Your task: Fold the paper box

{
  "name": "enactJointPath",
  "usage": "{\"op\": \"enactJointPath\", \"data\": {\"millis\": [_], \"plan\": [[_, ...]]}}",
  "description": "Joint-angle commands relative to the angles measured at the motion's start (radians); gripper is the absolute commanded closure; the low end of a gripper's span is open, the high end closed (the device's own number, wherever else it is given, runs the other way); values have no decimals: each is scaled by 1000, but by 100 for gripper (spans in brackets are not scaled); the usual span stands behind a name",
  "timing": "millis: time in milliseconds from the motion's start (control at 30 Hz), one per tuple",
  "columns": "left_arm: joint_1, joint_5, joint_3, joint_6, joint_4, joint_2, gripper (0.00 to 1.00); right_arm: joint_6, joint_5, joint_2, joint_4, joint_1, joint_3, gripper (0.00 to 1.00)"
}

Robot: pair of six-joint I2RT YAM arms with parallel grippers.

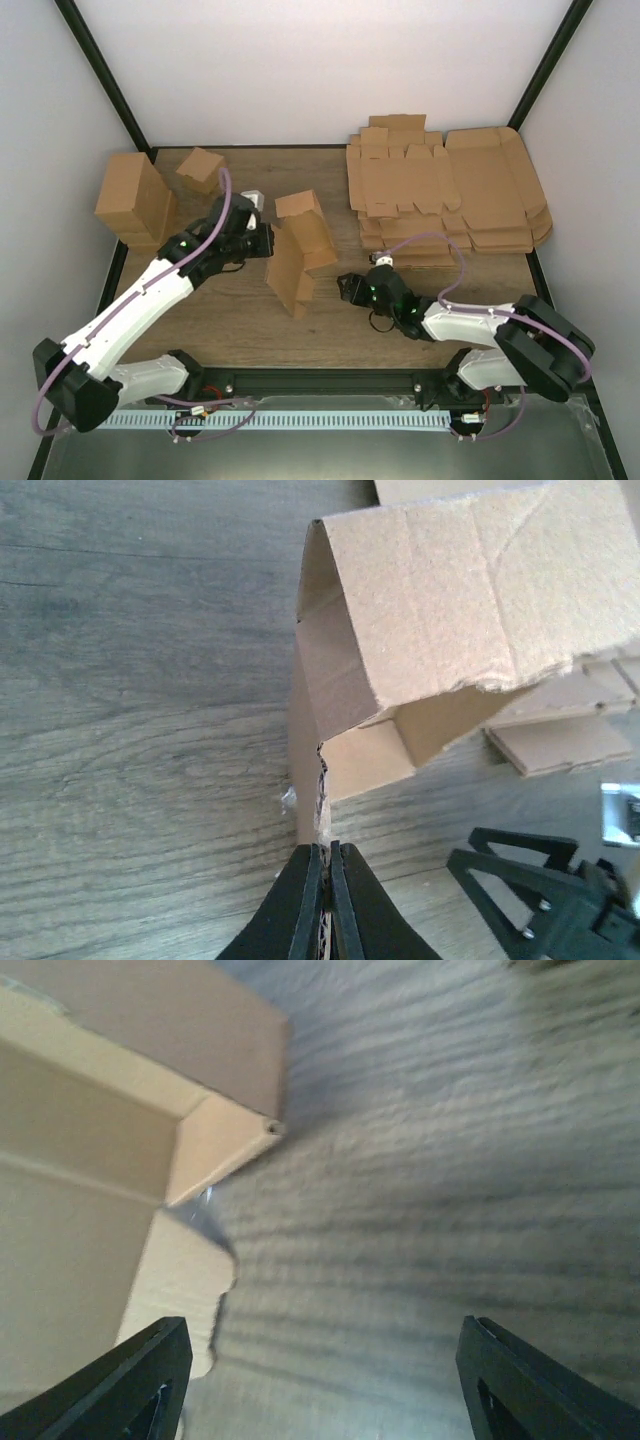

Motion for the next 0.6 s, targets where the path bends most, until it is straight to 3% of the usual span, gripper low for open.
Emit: {"op": "enactJointPath", "data": {"millis": [0, 167, 300, 400, 567], "plan": [[3, 18, 58, 158, -67, 54, 96, -84, -180, -112, 43, 9, -31, 24], [2, 101, 62, 229, -52, 72, 96, -198, -217, -254, -102, -5, -2, 23], [0, 60, 122, 317, -126, 90, 96, -271, -332, -276, -280, -88, 112, 24], [0, 71, 167, 370, -183, 115, 96, -294, -449, -313, -322, -159, 148, 23], [-14, 150, 157, 379, -168, 131, 96, -326, -491, -340, -393, -245, 210, 23]]}}
